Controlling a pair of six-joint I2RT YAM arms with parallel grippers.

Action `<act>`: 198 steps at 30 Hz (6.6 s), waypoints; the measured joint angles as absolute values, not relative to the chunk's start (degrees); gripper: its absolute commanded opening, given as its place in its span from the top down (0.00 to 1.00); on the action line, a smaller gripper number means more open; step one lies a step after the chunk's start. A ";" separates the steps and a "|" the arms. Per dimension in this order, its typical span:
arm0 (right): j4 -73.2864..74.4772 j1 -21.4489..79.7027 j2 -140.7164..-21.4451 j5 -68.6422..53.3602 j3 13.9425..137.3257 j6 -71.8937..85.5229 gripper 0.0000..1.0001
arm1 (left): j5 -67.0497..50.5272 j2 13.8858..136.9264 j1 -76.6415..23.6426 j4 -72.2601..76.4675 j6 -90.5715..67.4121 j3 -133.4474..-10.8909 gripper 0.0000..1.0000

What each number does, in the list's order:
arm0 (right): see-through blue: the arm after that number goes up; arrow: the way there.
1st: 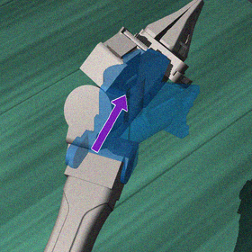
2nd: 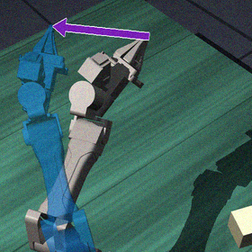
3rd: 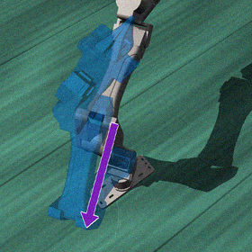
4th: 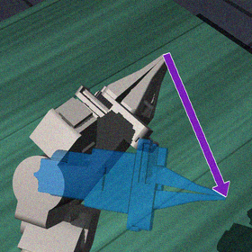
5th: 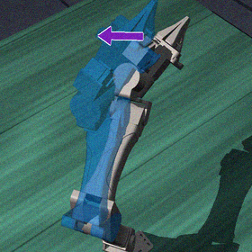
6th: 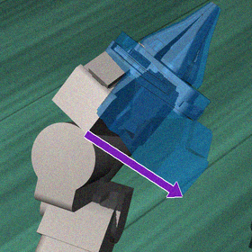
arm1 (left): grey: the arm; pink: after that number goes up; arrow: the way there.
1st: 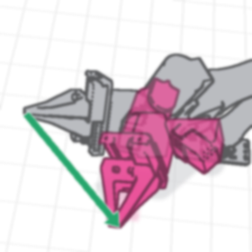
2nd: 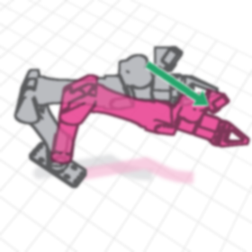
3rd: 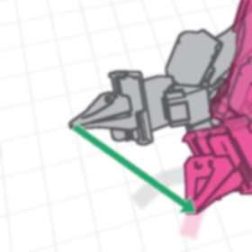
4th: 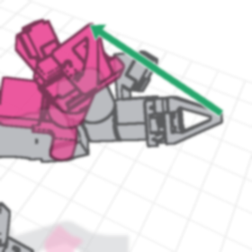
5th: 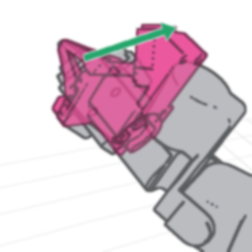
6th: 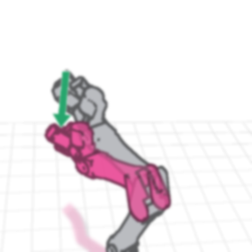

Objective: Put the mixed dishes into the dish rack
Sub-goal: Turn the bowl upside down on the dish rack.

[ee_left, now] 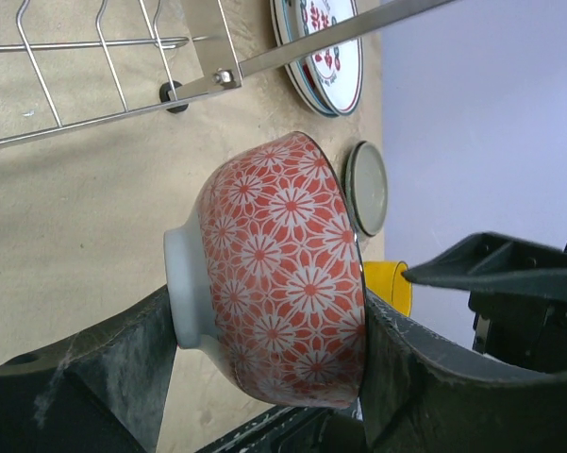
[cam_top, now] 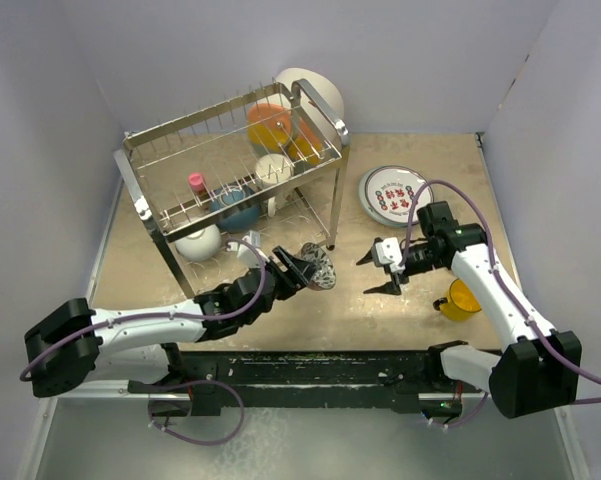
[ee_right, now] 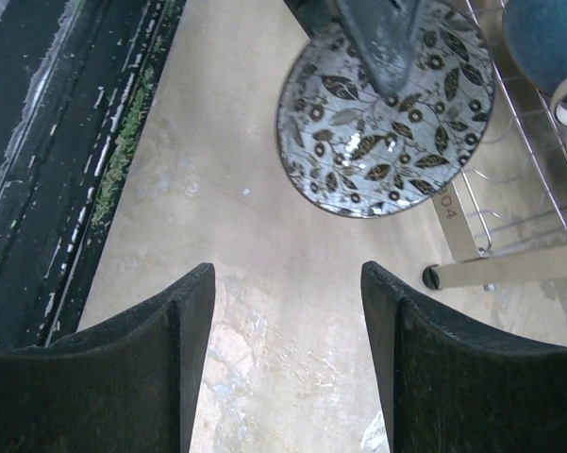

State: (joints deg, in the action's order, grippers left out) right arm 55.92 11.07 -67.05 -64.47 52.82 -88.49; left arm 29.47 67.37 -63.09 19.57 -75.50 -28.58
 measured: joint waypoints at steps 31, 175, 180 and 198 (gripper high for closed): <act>-17.10 11.07 -79.79 -65.32 33.56 8.43 0.62 | 23.46 71.31 -63.07 -2.46 -58.67 -42.68 0.82; -26.02 13.98 -93.73 -68.77 36.42 23.79 0.67 | 53.45 102.76 -51.18 -63.83 -43.48 -74.46 0.44; -26.00 13.98 -93.73 -68.77 36.42 23.75 0.67 | 54.52 104.75 -51.42 -65.28 -44.58 -75.88 0.17; -25.56 13.98 -94.15 -69.82 37.54 23.31 0.67 | 37.50 96.20 -49.95 -53.06 -31.79 -74.11 0.01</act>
State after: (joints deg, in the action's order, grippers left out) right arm -25.56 13.98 -94.15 -69.82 37.54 23.31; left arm 37.50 96.20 -49.95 -53.06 -31.79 -74.11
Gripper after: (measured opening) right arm 0.328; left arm 0.992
